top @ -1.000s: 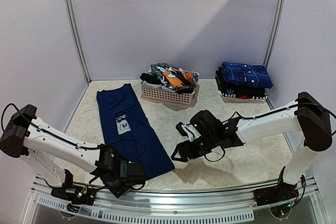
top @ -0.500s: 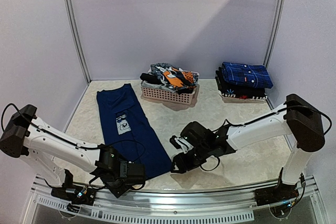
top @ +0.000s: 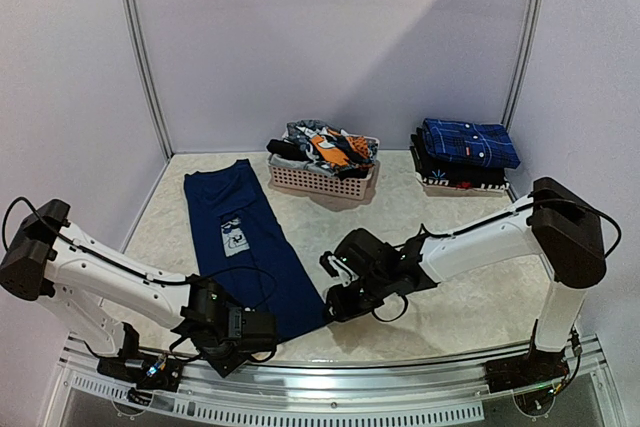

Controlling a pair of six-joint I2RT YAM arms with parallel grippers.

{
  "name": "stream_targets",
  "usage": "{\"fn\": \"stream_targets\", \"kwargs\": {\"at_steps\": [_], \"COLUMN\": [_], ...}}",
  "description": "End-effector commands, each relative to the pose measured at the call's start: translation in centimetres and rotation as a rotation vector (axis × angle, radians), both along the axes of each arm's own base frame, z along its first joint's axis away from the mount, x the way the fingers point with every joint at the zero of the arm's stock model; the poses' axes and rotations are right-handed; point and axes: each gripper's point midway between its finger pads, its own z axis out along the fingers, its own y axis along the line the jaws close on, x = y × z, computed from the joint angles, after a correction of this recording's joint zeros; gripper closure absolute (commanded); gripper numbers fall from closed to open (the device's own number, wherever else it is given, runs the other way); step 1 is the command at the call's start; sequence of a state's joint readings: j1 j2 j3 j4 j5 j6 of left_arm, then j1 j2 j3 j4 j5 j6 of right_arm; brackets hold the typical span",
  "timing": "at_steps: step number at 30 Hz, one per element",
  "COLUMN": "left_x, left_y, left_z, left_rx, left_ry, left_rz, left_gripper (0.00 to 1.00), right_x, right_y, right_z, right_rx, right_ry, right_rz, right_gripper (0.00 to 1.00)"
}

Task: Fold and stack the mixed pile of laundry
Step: Pick up the rectangle-folded T-shirt from the center of the board.

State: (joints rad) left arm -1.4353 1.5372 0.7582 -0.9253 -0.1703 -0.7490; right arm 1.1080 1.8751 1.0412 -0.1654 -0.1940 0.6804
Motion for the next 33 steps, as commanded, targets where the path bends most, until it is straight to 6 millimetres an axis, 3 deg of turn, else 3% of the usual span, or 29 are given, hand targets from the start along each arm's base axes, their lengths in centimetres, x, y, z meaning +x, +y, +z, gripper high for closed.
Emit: {"fn": "stream_targets", "kwargs": {"at_steps": [1, 7, 14, 27, 33], "left_x": [-0.1, 0.1, -0.1, -2.2, -1.9], "left_y": [-0.7, -1.0, -2.0, -6.0, -6.8], "left_z": [-2.3, -2.2, -1.9, 0.7, 1.7], "left_rx": [-0.035, -0.051, -0.083, -0.182, -0.196], "left_ry": [-0.001, -0.007, -0.002, 0.035, 0.016], "left_rz": [-0.01, -0.012, -0.022, -0.109, -0.13], "left_gripper": [1.0, 1.0, 1.0, 1.0, 1.0], "right_x": [-0.7, -1.4, -1.2, -1.4, -0.3], "right_y": [-2.4, -1.7, -2.4, -4.6, -5.3], "right_z": [-3.0, -2.9, -3.2, -0.3, 2.0], "right_rx": [-0.133, -0.11, -0.156, -0.2, -0.206], "right_ry": [0.031, 0.053, 0.034, -0.007, -0.074], "right_rz": [-0.018, 0.008, 0.006, 0.023, -0.001], "right_gripper": [0.73, 0.78, 0.99, 1.0, 1.0]}}
